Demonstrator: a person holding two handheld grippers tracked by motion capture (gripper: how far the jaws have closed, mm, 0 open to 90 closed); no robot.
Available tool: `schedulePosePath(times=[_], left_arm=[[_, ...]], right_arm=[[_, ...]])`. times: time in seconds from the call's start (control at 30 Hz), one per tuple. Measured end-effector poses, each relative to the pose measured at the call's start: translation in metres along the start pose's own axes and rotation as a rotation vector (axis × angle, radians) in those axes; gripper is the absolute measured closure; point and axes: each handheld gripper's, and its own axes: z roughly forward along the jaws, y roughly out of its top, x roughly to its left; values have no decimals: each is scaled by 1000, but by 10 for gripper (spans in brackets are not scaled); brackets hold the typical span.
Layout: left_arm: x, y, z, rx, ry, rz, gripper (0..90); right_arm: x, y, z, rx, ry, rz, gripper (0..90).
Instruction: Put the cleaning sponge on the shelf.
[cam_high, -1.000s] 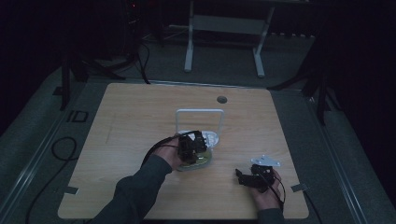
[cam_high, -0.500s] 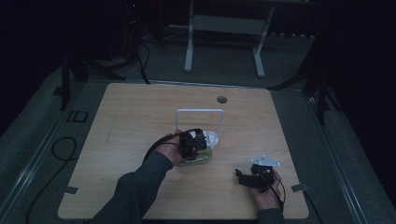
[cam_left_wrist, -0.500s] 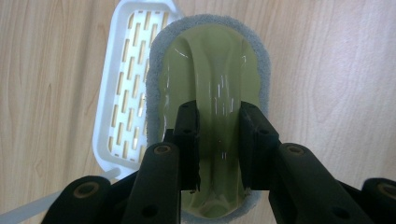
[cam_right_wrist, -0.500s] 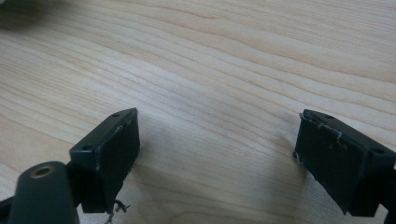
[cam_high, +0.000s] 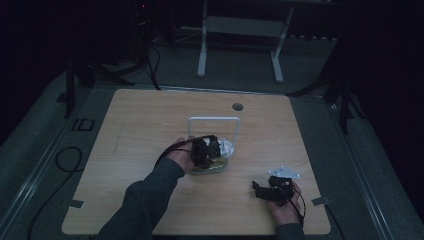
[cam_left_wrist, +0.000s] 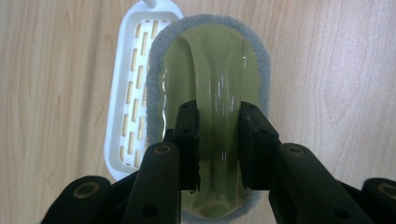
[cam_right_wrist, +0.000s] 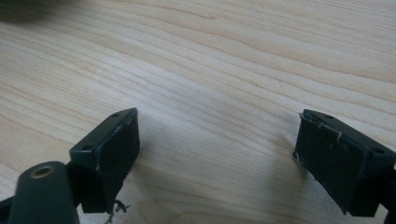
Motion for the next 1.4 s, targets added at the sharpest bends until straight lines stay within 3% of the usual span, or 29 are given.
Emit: schedulePosePath(times=[0.3, 1.0, 1.4], left_arm=[[4, -2, 3, -38, -3, 31, 717], [11, 2, 8, -50, 27, 88, 717], [17, -1, 10, -53, 56, 85, 717]], right_arm=[[0, 0, 0, 0, 0, 0, 134], [0, 0, 0, 0, 0, -1, 134], [0, 0, 0, 0, 0, 0, 134]])
